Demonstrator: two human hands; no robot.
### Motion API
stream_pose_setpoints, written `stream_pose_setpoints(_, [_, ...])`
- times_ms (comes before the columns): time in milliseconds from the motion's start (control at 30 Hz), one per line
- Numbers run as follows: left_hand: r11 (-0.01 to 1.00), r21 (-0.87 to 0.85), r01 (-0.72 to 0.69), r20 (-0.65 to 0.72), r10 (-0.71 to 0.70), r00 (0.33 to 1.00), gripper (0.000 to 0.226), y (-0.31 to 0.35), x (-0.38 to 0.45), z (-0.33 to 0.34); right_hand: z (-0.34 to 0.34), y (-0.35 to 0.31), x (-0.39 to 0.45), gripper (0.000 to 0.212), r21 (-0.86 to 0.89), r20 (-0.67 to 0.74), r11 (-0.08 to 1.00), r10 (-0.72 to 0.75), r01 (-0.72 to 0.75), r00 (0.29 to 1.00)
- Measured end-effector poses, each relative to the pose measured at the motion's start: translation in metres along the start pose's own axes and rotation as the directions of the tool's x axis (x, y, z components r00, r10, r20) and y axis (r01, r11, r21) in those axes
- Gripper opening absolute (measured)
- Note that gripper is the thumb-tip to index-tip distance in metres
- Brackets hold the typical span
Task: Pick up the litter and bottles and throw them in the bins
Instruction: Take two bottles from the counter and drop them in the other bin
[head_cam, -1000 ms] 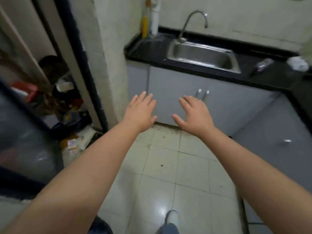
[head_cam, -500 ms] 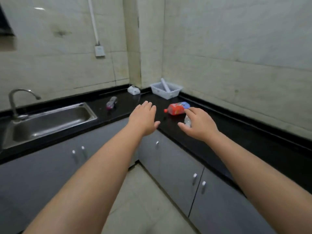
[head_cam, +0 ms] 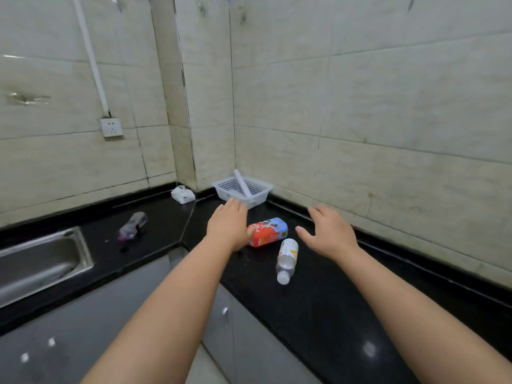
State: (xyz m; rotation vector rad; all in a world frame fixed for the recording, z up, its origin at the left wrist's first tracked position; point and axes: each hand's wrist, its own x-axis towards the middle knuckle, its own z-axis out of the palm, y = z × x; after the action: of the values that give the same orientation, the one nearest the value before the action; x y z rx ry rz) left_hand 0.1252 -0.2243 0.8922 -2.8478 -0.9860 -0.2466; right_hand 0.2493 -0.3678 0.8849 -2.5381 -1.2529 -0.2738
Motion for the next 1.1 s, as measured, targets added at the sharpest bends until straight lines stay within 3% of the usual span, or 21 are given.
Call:
stream_pose_setpoints(200, [1.000,-0.003,-0.001,0.062,0.001,0.998,0.059,-0.066,0.079,0.049,0.065,-0.020,0.079,0.049,-0.002,0.070,0.998,0.060,-0.060,0.996])
stream_pose_setpoints(400, [0.996,-0.003,-0.094,0.178,0.093,0.980,0.058,-0.130,0.161,0.114,0.141,-0.031,0.136,0.052,-0.039,0.201,0.955,0.295,-0.293,0.934])
stream_pose_setpoints(567, [0.983,-0.013,-0.182,0.297,0.178,0.938,0.056,-0.145,0.217,0.183,0.204,-0.018,0.135,0.057,-0.146,0.369,0.852,0.518,-0.502,0.772])
stream_pose_setpoints(733, [0.968,-0.115,-0.224,0.403,0.252,0.880,0.063,-0.124,0.259,0.246,0.266,-0.009,0.129,0.089,-0.189,0.492,0.721,0.657,-0.666,0.571])
stream_pose_setpoints(933, [0.963,-0.260,-0.073,0.478,0.194,0.857,0.057,-0.093,0.295,0.291,0.299,0.012,0.169,0.082,-0.037,0.441,0.662,0.683,-0.749,0.582])
stream_pose_setpoints(1100, [0.906,-0.420,0.052,0.445,0.155,0.882,0.040,-0.087,0.314,0.313,0.303,0.025,0.189,0.064,0.093,0.335,0.569,0.755,-0.817,0.564])
